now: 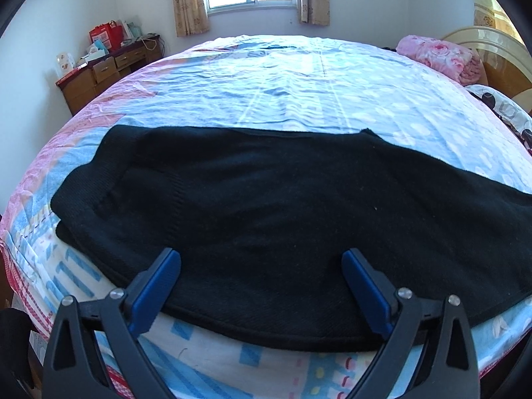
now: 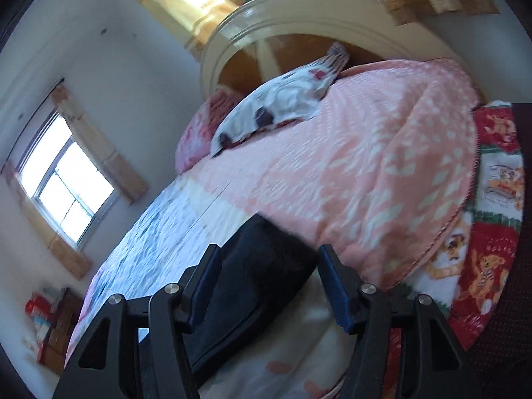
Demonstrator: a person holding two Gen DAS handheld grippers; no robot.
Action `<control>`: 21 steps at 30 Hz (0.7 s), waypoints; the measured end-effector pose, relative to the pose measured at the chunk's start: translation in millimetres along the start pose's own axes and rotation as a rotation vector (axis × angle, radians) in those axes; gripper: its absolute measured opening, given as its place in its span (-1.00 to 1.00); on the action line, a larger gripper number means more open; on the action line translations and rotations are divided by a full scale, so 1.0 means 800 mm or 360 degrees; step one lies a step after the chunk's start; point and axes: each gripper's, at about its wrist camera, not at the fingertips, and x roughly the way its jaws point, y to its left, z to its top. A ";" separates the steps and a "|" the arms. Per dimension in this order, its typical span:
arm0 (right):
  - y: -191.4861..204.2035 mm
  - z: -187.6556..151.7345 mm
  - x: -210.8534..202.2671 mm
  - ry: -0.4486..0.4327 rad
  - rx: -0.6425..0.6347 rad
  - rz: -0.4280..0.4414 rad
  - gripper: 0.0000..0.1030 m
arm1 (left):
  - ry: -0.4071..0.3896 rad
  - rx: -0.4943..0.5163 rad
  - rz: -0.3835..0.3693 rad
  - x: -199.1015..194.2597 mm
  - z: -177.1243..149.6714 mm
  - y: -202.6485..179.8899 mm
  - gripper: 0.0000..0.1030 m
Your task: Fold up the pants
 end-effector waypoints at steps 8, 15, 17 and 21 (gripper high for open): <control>0.004 -0.015 0.018 0.0123 -0.0009 0.0044 -0.82 | 0.0019 -0.0022 -0.0038 -0.003 0.002 0.006 0.94; 0.146 -0.037 -0.024 0.0002 -0.0640 0.0125 -0.86 | -0.0016 -0.0079 -0.0124 -0.020 0.011 0.014 0.94; 0.210 -0.072 -0.031 0.0014 -0.0890 0.0213 -0.86 | -0.0041 -0.0089 -0.0125 -0.026 0.012 0.018 0.94; 0.308 -0.178 -0.021 0.0140 -0.1311 0.0377 -0.86 | -0.0069 -0.0104 -0.0167 -0.034 0.014 0.030 0.94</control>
